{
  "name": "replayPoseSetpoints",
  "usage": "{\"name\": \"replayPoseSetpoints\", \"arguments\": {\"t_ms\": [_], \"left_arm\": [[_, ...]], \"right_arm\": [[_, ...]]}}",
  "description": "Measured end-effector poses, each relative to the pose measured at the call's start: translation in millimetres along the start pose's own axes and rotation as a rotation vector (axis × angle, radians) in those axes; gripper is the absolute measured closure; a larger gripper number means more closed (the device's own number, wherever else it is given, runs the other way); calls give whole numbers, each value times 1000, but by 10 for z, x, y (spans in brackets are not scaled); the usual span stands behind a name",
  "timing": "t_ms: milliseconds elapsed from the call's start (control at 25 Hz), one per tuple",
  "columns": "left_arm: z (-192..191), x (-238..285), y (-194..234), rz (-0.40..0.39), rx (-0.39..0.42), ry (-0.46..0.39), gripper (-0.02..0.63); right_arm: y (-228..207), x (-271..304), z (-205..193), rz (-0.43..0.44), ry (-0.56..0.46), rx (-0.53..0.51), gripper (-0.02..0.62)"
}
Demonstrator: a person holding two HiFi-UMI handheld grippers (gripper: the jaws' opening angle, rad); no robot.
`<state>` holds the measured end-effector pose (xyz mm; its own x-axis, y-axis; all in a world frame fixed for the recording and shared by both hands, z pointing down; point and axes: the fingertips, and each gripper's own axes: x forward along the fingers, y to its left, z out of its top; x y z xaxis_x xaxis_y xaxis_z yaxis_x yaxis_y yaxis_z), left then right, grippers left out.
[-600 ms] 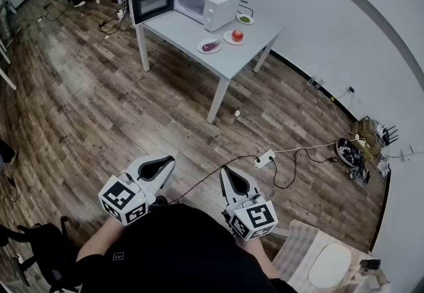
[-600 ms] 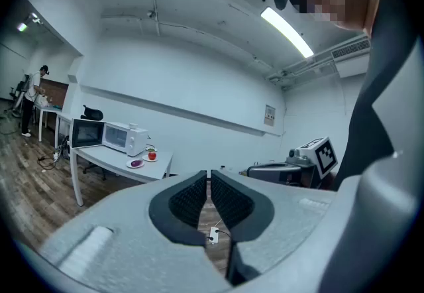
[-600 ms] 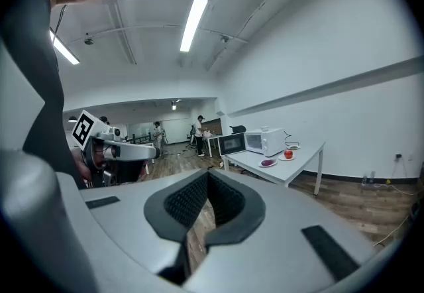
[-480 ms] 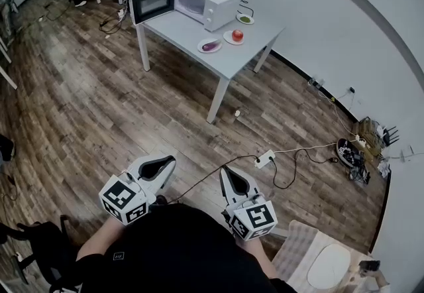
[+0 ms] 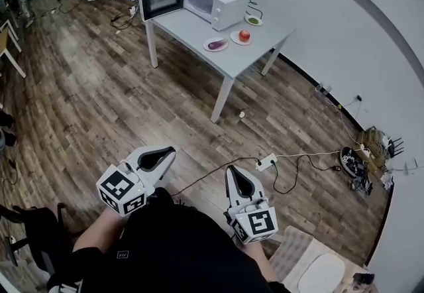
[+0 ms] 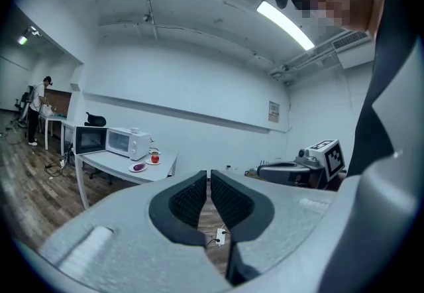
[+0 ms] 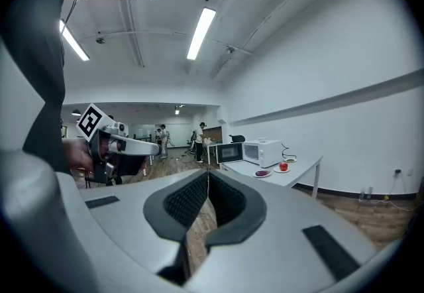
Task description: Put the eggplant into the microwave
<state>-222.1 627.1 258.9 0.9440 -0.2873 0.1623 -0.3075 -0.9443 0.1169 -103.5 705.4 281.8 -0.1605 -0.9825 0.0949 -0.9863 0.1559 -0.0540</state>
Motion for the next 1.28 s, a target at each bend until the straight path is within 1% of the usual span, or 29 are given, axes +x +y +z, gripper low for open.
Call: {"name": "replayPoseSetpoints", "arguments": {"t_ms": [120, 240, 400, 520, 840, 1120, 1280], "left_arm": [[21, -3, 23, 17, -1, -13, 578], [22, 30, 21, -4, -8, -23, 578], [7, 148, 73, -17, 36, -5, 578], [14, 291, 212, -26, 43, -3, 578], [172, 765, 835, -36, 48, -20, 578], [308, 1135, 1466, -47, 35, -21, 578], [368, 1258, 1887, -27, 34, -29, 578]], "right_arm": [[5, -10, -24, 18, -4, -4, 578], [3, 38, -53, 38, 4, -1, 577], [-75, 168, -81, 49, 13, 4, 577], [-171, 312, -56, 46, 14, -5, 577], [-534, 973, 20, 33, 32, -13, 577], [-835, 1668, 109, 16, 63, -33, 577], [-966, 2069, 154, 2, 72, -47, 577]]}}
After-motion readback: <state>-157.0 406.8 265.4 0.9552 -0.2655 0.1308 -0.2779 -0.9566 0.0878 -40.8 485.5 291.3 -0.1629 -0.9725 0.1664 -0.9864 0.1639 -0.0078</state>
